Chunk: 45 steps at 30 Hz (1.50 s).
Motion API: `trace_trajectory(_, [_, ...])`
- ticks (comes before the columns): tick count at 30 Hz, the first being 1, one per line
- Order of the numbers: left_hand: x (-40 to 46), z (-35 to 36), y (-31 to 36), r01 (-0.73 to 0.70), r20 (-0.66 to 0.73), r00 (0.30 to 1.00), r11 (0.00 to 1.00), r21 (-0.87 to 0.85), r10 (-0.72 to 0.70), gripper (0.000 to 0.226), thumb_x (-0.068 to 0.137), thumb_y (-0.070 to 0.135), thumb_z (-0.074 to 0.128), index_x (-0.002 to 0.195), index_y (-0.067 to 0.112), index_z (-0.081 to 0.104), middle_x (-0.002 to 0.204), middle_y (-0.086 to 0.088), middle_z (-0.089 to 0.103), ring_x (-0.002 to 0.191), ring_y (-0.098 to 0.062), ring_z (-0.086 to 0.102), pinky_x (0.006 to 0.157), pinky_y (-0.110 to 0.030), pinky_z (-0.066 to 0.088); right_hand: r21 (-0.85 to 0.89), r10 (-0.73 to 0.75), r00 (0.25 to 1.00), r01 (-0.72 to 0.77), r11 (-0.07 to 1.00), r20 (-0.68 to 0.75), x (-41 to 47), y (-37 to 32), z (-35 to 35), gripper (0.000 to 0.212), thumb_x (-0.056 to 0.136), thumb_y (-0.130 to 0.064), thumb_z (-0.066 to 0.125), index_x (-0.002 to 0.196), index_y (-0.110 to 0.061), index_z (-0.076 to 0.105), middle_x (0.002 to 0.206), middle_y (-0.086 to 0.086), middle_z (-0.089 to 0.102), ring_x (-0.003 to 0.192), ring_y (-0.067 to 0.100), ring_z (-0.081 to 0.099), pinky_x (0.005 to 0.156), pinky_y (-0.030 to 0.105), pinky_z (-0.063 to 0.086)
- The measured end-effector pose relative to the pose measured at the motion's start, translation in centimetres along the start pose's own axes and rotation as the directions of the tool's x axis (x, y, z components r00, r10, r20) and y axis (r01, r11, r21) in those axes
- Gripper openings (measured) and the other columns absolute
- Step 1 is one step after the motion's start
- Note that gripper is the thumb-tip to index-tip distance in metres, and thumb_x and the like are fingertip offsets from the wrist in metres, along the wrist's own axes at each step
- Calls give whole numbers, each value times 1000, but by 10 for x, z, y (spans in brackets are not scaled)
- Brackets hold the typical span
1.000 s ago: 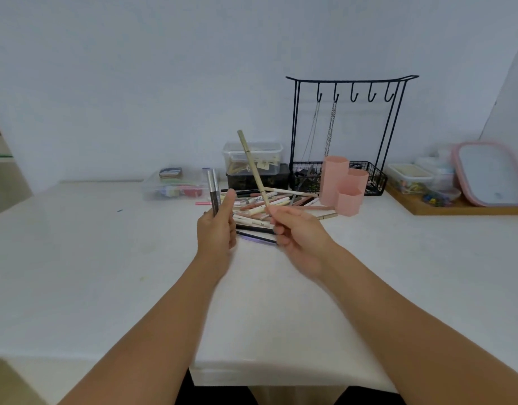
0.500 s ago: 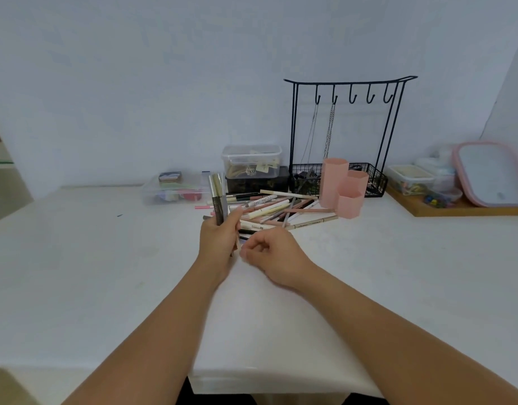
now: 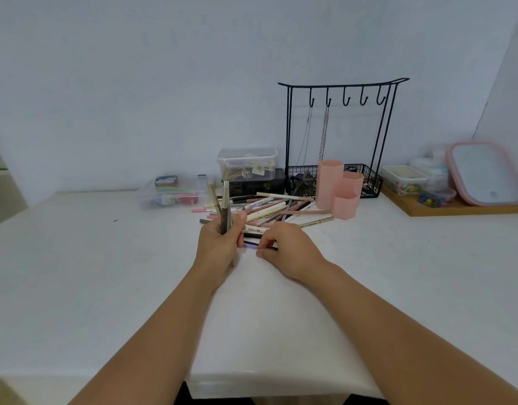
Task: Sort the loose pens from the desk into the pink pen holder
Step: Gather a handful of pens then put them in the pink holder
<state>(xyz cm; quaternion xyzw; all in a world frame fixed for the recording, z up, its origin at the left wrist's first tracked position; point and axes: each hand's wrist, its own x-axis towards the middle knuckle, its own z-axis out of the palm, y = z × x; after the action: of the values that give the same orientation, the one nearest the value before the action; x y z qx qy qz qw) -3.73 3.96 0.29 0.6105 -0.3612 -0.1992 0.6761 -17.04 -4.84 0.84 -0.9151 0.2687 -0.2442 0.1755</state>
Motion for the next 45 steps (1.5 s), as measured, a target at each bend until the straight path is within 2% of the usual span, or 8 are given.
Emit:
trace_trajectory(3, [0, 2, 0, -10, -33, 999, 1000, 25, 11, 53, 100, 43, 58, 61, 6, 54, 53, -1, 51, 48, -5, 47, 56, -13, 44, 35, 34, 999, -34, 999, -3, 1, 0, 0, 7, 84, -24, 75, 84, -17, 73, 82, -4, 65, 79, 14, 60, 71, 30, 50])
trace_trajectory(6, [3, 2, -2, -8, -85, 996, 1000, -21, 7, 54, 103, 44, 52, 60, 11, 53, 58, -4, 59, 59, -13, 56, 69, -27, 50, 25, 57, 998, -56, 998, -10, 1, 1, -1, 7, 83, -24, 76, 86, -20, 71, 83, -5, 66, 79, 14, 60, 71, 32, 52])
trace_trajectory(15, [2, 1, -6, -89, -31, 996, 996, 6, 89, 22, 96, 30, 68, 85, 10, 69, 55, -5, 61, 60, -22, 65, 71, -31, 56, -54, 137, 991, -137, 989, 0, 4, 2, -4, 16, 89, -24, 68, 80, -12, 72, 73, 1, 65, 72, 19, 58, 64, 32, 44])
trace_trajectory(19, [3, 1, -2, -39, -78, 996, 994, -105, 30, 16, 98, 25, 66, 95, 10, 71, 59, -5, 54, 54, -15, 54, 62, -26, 57, 313, 220, 973, -187, 931, -74, 6, 4, -12, 25, 94, -22, 64, 78, -4, 68, 66, 2, 56, 60, 16, 46, 58, 31, 39])
trace_trajectory(25, [3, 1, -1, -30, -49, 998, 994, -105, 25, 29, 97, 33, 67, 74, 16, 64, 53, 0, 44, 50, -15, 42, 52, -31, 43, 745, 159, 979, -203, 636, 131, 3, -5, -4, 26, 100, -21, 57, 76, -11, 64, 69, 7, 52, 58, 14, 39, 51, 24, 32])
trace_trajectory(32, [2, 3, -1, 45, 73, 997, 962, -269, -27, 14, 89, 19, 76, 89, 6, 72, 69, -6, 71, 63, -19, 68, 60, -30, 54, 641, -26, 999, 34, 767, -22, 5, -8, 12, 12, 94, -6, 64, 85, -8, 71, 78, 3, 72, 69, 7, 63, 71, 19, 49])
trace_trajectory(36, [3, 2, -3, 57, 87, 996, 950, -308, -32, 20, 82, 12, 79, 92, -3, 71, 79, -19, 73, 73, -27, 72, 67, -32, 57, 555, -44, 997, 70, 829, -61, 4, -8, 13, 7, 91, -4, 66, 90, -2, 73, 75, -1, 70, 59, -6, 57, 63, 8, 42])
trace_trajectory(45, [2, 4, -5, 11, 155, 988, 972, -236, 26, 15, 89, 4, 73, 95, -10, 72, 87, -25, 75, 81, -32, 75, 73, -34, 60, 420, -68, 997, 72, 905, -24, 2, -8, 14, 11, 90, -7, 67, 91, -18, 70, 67, -15, 59, 58, -7, 53, 59, 9, 39])
